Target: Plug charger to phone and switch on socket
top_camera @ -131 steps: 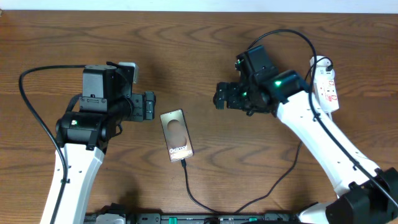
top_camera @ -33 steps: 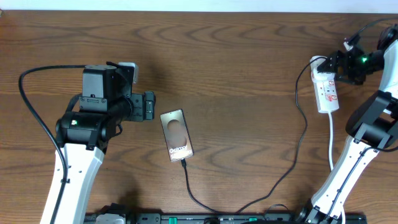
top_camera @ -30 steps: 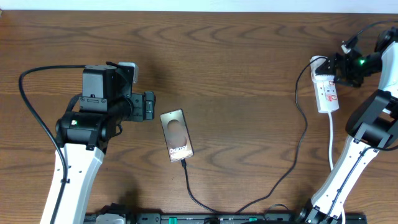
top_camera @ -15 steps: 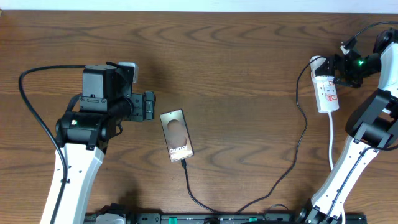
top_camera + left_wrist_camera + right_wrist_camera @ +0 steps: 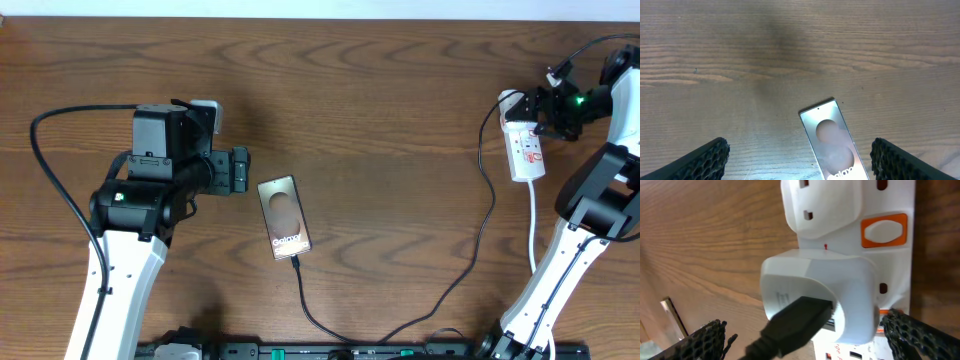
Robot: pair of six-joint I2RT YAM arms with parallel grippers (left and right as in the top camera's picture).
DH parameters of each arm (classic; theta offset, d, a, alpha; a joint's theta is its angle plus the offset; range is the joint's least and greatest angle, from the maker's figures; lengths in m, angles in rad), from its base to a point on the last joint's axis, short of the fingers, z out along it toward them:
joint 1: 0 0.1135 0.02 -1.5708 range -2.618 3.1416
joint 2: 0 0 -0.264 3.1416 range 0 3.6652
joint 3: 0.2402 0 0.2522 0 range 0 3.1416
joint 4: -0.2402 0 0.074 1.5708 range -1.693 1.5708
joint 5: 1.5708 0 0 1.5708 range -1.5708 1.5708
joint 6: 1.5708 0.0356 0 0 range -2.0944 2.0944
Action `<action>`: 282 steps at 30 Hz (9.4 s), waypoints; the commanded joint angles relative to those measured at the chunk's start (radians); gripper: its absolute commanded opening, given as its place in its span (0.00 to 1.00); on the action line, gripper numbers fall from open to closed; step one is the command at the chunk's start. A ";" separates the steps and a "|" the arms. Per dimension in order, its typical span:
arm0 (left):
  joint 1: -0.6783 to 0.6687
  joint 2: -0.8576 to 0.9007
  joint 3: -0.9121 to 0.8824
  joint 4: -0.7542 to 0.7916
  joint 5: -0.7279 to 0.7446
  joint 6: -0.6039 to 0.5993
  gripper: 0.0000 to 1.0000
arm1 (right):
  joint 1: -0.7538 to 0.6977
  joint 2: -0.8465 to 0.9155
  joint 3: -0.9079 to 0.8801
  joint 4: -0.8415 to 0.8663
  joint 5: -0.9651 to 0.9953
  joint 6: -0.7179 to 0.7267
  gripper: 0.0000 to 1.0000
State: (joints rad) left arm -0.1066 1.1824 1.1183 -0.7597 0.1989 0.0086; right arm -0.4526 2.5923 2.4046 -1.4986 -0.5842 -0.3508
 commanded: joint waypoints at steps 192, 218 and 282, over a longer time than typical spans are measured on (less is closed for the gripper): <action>0.113 -1.181 -1.114 0.700 -0.003 0.103 0.91 | -0.082 -0.823 0.120 -0.174 0.160 0.283 0.99; 0.112 -1.178 -1.114 0.704 -0.005 0.066 0.91 | -0.082 -0.823 0.120 -0.174 0.160 0.283 0.99; 0.112 -1.178 -1.114 0.704 -0.005 0.066 0.91 | 0.383 -1.422 -1.282 1.287 0.190 0.287 0.99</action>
State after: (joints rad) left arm 0.0002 0.0101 0.0185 -0.0185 0.1619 0.0788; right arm -0.0830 1.2537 1.2140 -0.2703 -0.3923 -0.0654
